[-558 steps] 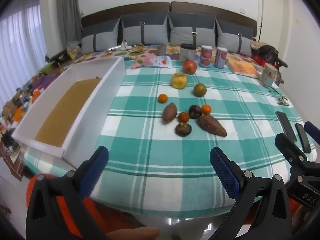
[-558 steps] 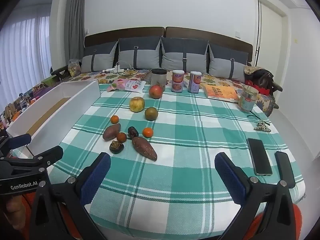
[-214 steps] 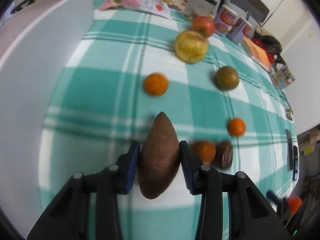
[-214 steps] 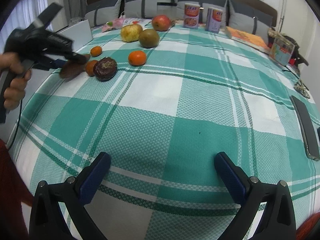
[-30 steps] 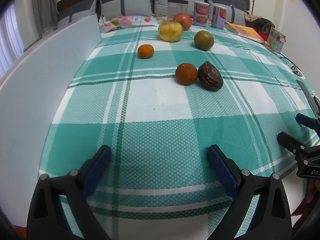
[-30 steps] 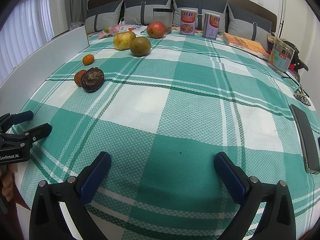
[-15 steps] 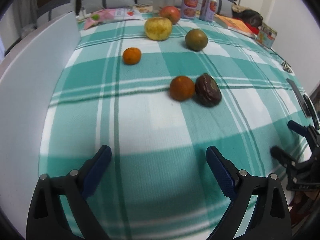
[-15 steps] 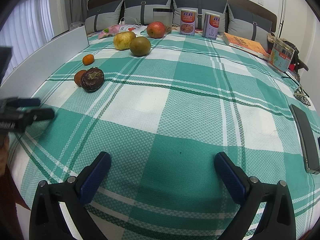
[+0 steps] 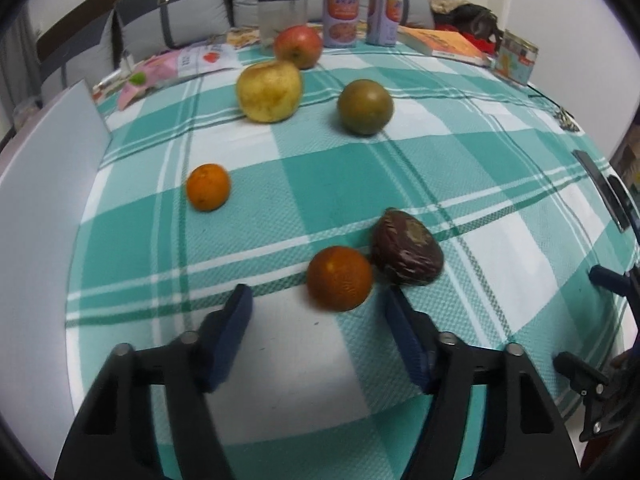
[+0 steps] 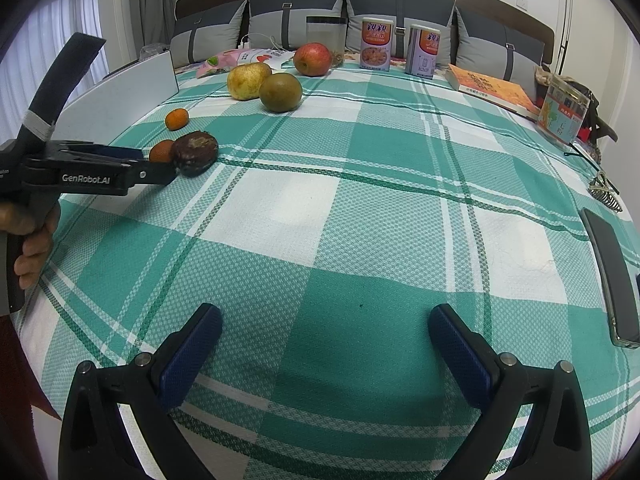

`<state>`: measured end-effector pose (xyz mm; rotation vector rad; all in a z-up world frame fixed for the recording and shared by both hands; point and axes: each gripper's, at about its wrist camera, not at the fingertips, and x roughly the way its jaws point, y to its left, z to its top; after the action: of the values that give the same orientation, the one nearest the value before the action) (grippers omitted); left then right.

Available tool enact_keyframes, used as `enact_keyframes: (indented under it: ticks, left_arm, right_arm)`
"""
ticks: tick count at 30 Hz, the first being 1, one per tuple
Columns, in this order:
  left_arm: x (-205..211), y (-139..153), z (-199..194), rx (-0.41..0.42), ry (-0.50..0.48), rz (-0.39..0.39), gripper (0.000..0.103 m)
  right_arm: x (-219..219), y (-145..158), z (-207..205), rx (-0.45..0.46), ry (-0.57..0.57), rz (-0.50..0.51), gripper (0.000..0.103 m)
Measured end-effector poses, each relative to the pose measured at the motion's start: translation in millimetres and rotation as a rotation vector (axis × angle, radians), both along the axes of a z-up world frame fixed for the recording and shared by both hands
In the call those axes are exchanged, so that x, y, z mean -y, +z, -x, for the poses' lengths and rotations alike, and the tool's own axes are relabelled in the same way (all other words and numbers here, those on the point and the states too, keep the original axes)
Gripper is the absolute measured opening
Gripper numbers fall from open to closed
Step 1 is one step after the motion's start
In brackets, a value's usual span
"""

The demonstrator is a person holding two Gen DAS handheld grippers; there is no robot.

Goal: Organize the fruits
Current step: 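Grasp an orange with the left tool and lift it, then grasp the mangosteen with the right tool while the left tool holds the orange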

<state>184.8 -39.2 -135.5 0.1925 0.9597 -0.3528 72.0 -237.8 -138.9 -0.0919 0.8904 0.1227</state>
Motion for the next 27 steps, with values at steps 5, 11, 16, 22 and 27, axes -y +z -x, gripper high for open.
enact_keyframes:
  ticks: [5, 11, 16, 22, 27]
  left_arm:
    - [2.3, 3.8, 3.9, 0.01, -0.022, 0.037, 0.03]
    - [-21.5, 13.3, 25.7, -0.012, 0.041, 0.085, 0.029]
    - [-54.0, 19.2, 62.1, -0.002, 0.119, 0.082, 0.029]
    - [-73.1, 17.2, 74.0, 0.028, 0.193, 0.112, 0.029]
    - [-81.3, 12.6, 75.6, 0.034, 0.214, 0.125, 0.029]
  right_arm:
    - [0.4, 0.1, -0.2, 0.0, 0.0, 0.0, 0.103]
    - [-1.7, 2.3, -1.4, -0.022, 0.006, 0.007, 0.103]
    - [-35.8, 29.8, -20.8, -0.001, 0.128, -0.105, 0.1]
    - [-111.5, 32.3, -97.3, -0.124, 0.264, -0.083, 0.08]
    - [-146.1, 13.8, -116.2, -0.17, 0.31, 0.05, 0.042]
